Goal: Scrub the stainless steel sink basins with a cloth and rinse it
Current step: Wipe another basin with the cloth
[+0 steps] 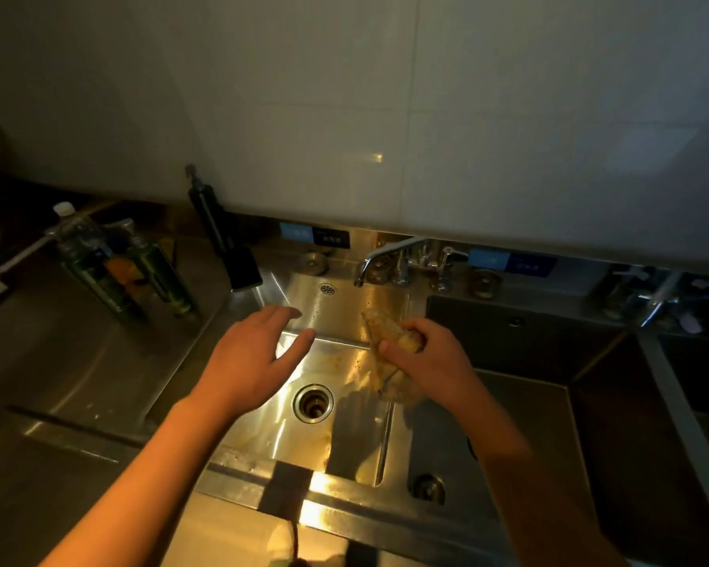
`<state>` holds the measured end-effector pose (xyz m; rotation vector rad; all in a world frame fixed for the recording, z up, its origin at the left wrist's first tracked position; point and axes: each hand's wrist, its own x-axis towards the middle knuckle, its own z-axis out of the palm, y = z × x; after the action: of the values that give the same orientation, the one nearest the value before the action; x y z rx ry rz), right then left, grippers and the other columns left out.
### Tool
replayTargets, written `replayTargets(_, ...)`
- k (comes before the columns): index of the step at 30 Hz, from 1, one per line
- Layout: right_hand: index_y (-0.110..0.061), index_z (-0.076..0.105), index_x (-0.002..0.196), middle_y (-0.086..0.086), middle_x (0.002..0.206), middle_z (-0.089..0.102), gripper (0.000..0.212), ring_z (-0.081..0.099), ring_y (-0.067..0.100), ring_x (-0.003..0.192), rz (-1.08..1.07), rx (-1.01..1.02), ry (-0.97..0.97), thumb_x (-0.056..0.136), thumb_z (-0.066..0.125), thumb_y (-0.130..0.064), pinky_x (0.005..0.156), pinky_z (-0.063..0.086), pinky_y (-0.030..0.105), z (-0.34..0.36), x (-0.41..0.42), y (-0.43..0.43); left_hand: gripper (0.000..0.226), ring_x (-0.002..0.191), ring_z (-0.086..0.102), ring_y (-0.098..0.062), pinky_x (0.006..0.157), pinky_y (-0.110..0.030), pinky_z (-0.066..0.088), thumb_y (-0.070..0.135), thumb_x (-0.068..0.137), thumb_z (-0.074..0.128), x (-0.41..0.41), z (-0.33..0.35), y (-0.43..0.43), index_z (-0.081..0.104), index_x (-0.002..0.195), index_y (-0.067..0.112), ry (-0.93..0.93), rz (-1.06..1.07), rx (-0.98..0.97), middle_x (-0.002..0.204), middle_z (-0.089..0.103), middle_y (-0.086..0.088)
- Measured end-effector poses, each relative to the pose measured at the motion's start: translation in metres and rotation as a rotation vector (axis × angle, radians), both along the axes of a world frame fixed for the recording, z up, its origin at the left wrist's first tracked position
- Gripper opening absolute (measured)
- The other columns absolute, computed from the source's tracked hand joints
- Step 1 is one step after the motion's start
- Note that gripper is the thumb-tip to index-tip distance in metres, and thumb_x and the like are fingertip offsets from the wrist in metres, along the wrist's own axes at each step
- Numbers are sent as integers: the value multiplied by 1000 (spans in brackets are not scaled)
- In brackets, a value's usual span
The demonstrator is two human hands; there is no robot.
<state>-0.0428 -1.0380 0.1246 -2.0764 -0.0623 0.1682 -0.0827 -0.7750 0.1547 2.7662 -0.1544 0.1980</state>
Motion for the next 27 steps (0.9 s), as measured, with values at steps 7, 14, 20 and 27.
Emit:
replayTargets(7, -26, 64, 112, -8, 98, 63, 38, 63, 11, 90, -55, 4, 86, 81, 76, -43, 71, 53, 28, -26, 29, 72, 60, 112, 59, -16, 92, -37, 49, 69, 95, 30, 46, -38, 71, 54, 132, 28, 101, -82, -25, 128, 61, 6)
replayTargets(14, -22, 62, 114, -8, 96, 65, 33, 64, 10, 88, -189, 49, 224, 86, 74, -33, 79, 57, 34, -59, 62, 171, 64, 115, 58, -16, 95, -35, 47, 72, 92, 28, 95, -78, 187, 57, 129, 27, 229, -120, -96, 127, 62, 6)
replayTargets(20, -24, 61, 113, -13, 90, 62, 32, 62, 4, 82, -309, 47, 323, 85, 75, -31, 69, 50, 24, -97, 67, 206, 69, 120, 58, -16, 102, -33, 46, 73, 87, 33, 117, -115, 222, 59, 132, 27, 371, -149, -171, 133, 61, 5)
replayTargets(27, -29, 66, 94, -7, 85, 69, 22, 68, 14, 79, -326, -30, 417, 79, 79, -37, 76, 58, 42, -166, 67, 222, 61, 124, 55, -14, 102, -31, 43, 71, 93, 32, 127, -172, 215, 51, 136, 33, 497, -231, -95, 139, 54, 12)
